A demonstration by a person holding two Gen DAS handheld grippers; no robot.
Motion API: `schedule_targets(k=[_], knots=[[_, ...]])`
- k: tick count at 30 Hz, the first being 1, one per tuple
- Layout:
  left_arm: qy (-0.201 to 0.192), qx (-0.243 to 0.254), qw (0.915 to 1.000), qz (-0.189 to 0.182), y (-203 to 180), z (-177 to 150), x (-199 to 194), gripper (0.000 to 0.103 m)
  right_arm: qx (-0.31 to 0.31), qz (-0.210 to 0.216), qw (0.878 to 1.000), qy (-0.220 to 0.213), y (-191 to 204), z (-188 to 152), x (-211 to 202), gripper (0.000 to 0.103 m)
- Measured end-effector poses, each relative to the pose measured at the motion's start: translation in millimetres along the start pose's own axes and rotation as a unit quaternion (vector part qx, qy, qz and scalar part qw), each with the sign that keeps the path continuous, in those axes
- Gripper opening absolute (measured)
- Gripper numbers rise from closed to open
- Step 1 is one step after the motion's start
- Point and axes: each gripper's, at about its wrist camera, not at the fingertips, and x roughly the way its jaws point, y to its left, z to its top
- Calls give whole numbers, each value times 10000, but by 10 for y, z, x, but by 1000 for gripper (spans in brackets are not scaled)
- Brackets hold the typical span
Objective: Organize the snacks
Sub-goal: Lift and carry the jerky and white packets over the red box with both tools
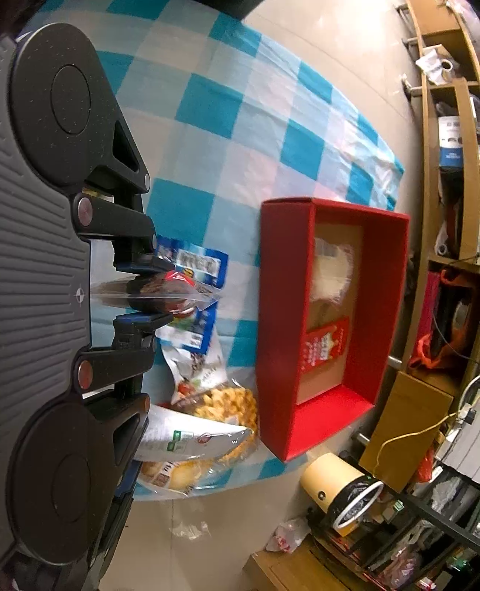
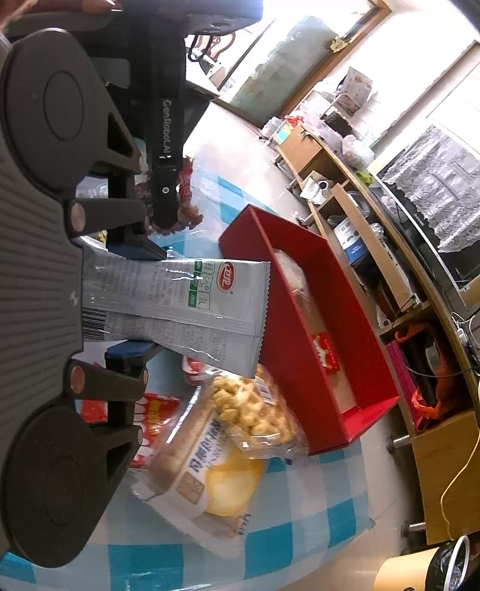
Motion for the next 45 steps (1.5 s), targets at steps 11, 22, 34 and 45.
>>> schedule_targets(k=[11, 22, 34, 45], knots=[[-196, -80, 9996, -193, -85, 253, -40, 26, 30, 131, 9996, -231, 6, 273, 4, 43], [-415, -165, 9986, -300, -134, 595, -34, 26, -17, 230, 9988, -438, 30, 629, 96, 43], [-652, -31, 9974, -299, -298, 1113, 102, 27, -196, 226, 9975, -633, 18, 1163, 335, 43], [-637, 117, 9978, -162, -405, 1431, 407, 27, -287, 192, 9975, -616, -60, 1526, 645, 43]])
